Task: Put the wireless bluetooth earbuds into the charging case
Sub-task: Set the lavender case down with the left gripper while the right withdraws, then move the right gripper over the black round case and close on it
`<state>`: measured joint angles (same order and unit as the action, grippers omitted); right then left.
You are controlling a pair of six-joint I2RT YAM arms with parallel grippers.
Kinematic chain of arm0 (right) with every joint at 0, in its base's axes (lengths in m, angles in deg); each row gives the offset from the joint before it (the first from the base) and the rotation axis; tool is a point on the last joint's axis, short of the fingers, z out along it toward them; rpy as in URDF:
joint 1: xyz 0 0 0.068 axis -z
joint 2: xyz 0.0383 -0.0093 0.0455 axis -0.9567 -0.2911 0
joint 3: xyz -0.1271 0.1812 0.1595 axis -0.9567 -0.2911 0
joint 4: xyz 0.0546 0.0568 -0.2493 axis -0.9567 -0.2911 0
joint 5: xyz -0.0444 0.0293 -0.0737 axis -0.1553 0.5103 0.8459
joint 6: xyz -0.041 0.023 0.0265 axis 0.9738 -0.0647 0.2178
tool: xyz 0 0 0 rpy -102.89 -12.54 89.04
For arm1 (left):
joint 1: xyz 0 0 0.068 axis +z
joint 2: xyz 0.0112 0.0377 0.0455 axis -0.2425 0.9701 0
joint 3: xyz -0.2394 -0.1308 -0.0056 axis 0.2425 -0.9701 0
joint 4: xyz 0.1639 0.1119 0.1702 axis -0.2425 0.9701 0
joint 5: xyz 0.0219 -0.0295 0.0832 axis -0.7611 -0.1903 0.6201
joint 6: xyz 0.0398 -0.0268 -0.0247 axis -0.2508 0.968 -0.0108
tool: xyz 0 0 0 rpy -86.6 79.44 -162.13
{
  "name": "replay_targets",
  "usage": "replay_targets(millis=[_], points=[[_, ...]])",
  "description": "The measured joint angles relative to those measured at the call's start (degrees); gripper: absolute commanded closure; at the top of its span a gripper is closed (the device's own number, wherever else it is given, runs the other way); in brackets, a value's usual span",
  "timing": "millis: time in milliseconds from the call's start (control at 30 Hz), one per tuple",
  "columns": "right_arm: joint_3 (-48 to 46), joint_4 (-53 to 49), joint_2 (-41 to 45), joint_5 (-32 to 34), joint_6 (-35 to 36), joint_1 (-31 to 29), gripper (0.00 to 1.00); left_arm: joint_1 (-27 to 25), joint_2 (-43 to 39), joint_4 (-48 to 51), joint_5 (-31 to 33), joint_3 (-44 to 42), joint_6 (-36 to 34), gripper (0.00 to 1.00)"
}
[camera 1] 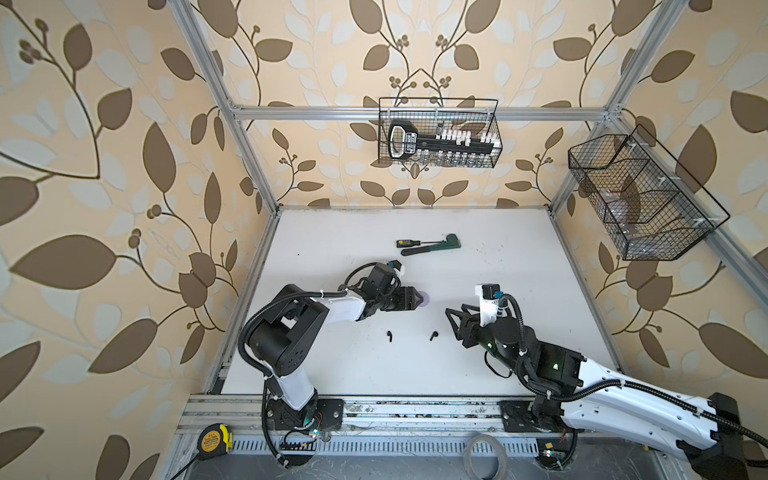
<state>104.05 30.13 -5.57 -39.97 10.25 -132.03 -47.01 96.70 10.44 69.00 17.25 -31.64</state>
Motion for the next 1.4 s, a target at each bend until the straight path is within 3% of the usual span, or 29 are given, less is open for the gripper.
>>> replay_targets(millis=[167, 300, 500, 633, 900, 1133, 1400], points=[[0.0, 2.6, -1.0, -2.4, 1.8, 0.2, 0.40, 0.0, -11.4, -0.2, 6.9, -5.1, -2.4, 0.14], [0.3, 5.6, -5.8, -4.7, 3.7, 0.2, 0.41, 0.0, -23.3, -1.7, 16.6, -11.5, -3.1, 0.09], [5.9, 7.6, -20.3, -8.0, 6.3, 0.2, 0.43, 0.5, -31.7, -0.2, 33.5, -15.9, -1.6, 0.03], [15.8, 8.0, -33.9, -10.2, 8.8, 0.2, 0.45, 4.5, -34.2, 4.1, 41.7, -17.3, 1.8, 0.01], [38.8, 6.5, -59.8, -15.1, 16.0, 0.3, 0.42, 19.6, -40.2, 9.4, 43.7, -23.1, 10.7, 0.01], [53.5, 4.4, -73.8, -22.3, 20.3, 2.9, 0.35, 20.7, -42.9, 11.7, 44.5, -23.5, 13.9, 0.01], [65.2, -0.8, -82.9, -25.8, 21.8, 5.6, 0.28, 20.7, -44.4, 12.0, 45.0, -23.5, 14.7, 0.01]])
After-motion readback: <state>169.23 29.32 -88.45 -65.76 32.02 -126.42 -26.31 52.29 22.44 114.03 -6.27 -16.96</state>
